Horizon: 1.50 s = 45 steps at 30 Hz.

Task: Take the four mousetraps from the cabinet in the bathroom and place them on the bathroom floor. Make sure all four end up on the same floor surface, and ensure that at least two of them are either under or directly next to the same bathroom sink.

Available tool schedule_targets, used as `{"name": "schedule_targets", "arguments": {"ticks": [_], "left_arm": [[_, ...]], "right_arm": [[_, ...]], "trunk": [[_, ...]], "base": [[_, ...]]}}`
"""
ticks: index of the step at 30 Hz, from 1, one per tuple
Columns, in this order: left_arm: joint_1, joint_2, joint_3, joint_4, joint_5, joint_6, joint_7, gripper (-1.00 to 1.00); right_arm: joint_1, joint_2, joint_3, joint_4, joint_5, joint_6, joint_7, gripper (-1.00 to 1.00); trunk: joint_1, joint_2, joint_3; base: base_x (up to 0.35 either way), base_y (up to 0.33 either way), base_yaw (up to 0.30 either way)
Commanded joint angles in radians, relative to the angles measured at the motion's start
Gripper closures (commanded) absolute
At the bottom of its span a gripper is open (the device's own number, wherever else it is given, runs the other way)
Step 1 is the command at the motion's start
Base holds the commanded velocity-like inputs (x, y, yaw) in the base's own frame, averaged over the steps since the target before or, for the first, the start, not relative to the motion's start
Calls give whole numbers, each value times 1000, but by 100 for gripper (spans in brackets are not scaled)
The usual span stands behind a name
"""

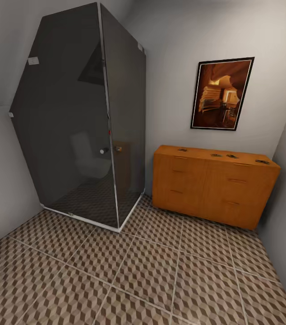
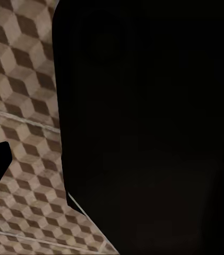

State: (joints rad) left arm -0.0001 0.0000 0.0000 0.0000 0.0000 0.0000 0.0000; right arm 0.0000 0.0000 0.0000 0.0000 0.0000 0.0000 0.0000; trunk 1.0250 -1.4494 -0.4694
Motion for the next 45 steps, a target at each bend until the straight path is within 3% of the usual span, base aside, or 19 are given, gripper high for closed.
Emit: {"name": "schedule_targets", "arguments": {"ticks": [1,4,22,45], "left_arm": [[0,0,0,0,0,0,0,-100],[-1,-14,2,1,2,-3,-5,-100],[5,-11,1,-21,3,-2,-3,-100],[6,-10,2,-23,2,-2,-3,-100]], "right_arm": [[0,0,0,0,0,0,0,-100],[-2,-3,3,-17,5,-8,5,-100],[-62,-1,-4,-83,-4,-99,0,-100],[-64,3,2,-81,1,-107,-2,-100]], "trunk": [[0,-1,-1],[0,-1,-1],[0,-1,-1],[0,-1,-1]], "base": [[0,0,0],[0,0,0],[0,0,0],[0,0,0]]}}
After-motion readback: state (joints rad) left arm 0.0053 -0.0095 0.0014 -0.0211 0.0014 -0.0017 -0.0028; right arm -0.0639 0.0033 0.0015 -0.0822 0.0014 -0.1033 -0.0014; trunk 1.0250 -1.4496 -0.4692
